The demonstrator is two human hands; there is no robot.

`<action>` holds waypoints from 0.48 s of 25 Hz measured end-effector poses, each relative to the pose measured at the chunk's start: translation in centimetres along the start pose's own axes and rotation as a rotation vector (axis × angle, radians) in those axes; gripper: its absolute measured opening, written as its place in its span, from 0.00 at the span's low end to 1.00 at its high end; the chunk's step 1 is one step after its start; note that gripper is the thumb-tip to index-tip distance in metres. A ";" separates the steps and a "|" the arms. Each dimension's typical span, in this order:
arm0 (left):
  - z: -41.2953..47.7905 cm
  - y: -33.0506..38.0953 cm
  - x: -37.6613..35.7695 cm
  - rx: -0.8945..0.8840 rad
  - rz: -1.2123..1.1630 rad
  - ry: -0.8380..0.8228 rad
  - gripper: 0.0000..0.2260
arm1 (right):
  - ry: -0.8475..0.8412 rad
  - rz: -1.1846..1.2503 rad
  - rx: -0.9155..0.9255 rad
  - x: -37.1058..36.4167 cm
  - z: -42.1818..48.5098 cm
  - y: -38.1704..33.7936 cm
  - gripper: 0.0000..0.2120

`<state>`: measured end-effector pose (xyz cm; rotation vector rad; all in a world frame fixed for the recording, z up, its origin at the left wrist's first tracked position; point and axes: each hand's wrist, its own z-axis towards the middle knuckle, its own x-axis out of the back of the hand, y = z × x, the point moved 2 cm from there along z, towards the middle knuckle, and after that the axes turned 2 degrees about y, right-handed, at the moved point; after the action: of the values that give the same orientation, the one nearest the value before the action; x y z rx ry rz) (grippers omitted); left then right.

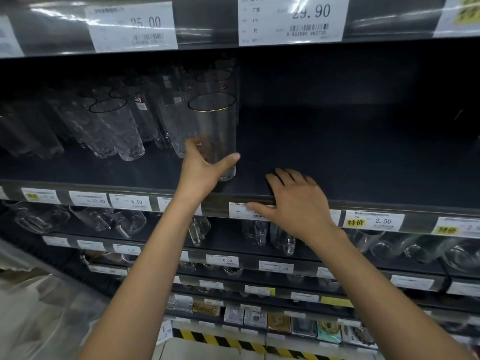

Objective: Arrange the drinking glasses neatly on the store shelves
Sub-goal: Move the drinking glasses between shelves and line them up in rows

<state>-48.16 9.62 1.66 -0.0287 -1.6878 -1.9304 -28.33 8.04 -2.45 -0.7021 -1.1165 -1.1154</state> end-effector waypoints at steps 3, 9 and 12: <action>-0.4 -0.7 0.2 -0.016 0.164 0.035 0.34 | 0.020 -0.001 -0.005 -0.2 0.0 0.0 0.41; 1.0 -0.2 0.1 0.018 0.272 0.066 0.34 | 0.041 0.005 -0.002 -0.3 0.0 -0.1 0.42; 1.7 -0.3 -0.1 0.024 0.288 0.076 0.34 | 0.030 0.014 -0.008 -0.2 0.0 -0.1 0.43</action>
<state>-48.83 11.25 1.74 -0.1773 -1.5623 -1.6776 -28.45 8.06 -2.62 -0.6966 -1.0807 -1.1153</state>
